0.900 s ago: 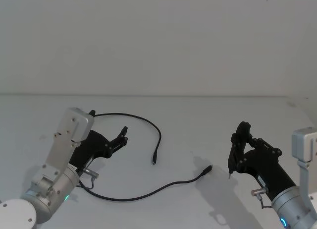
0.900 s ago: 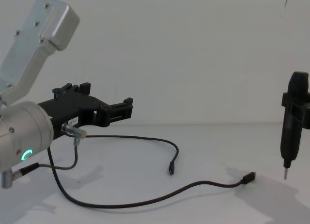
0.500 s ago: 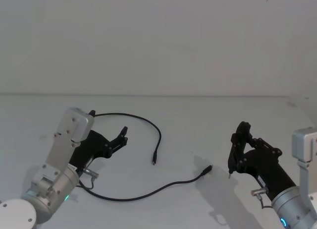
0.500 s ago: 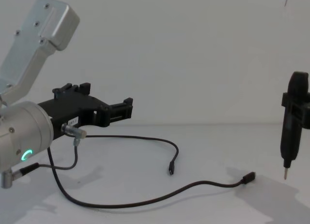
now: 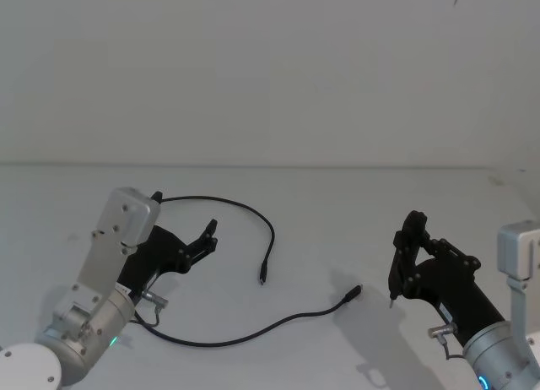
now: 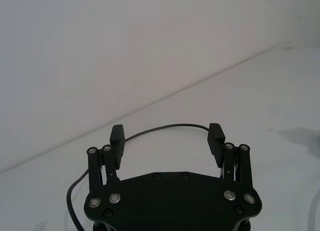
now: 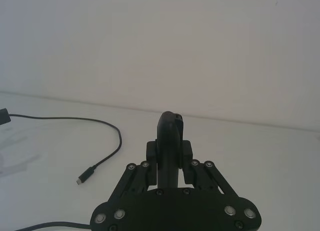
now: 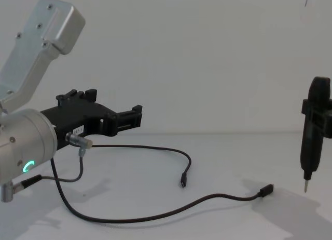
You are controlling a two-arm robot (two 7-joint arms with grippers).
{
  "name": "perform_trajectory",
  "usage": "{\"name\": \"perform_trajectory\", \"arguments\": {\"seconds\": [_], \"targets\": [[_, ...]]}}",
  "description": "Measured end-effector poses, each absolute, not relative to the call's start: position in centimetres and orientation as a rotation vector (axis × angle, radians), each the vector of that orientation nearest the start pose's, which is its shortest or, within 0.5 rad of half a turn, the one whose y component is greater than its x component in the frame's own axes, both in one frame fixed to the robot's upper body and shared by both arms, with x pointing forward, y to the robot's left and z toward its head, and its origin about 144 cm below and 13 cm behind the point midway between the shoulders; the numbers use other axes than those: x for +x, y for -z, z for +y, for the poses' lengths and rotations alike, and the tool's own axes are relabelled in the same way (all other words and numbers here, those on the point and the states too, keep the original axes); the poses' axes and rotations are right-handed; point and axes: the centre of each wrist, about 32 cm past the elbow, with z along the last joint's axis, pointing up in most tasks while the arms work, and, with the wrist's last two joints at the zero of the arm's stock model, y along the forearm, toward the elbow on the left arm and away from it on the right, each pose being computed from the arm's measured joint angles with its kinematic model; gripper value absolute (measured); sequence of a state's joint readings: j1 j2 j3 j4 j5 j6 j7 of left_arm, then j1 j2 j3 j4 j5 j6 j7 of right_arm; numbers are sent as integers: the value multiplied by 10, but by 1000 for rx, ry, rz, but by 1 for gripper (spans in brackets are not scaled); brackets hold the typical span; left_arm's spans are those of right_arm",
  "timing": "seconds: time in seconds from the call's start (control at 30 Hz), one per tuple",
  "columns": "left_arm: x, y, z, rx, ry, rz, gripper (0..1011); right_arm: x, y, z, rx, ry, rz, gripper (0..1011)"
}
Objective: Pick up the data cable with the one hand.
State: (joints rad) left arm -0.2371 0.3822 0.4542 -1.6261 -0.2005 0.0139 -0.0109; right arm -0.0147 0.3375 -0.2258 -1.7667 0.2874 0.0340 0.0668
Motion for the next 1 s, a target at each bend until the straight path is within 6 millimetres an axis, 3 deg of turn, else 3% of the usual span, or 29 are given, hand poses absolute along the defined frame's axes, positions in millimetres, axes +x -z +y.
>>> {"name": "perform_trajectory", "arguments": {"seconds": [0.47, 1.0], "targets": [[493, -1205, 198, 63, -1113, -268, 1001, 443, -1189, -237, 26, 1230, -75, 279], [496, -1224, 206, 102, -936, -236, 1001, 443, -1189, -237, 26, 1230, -75, 279]]}}
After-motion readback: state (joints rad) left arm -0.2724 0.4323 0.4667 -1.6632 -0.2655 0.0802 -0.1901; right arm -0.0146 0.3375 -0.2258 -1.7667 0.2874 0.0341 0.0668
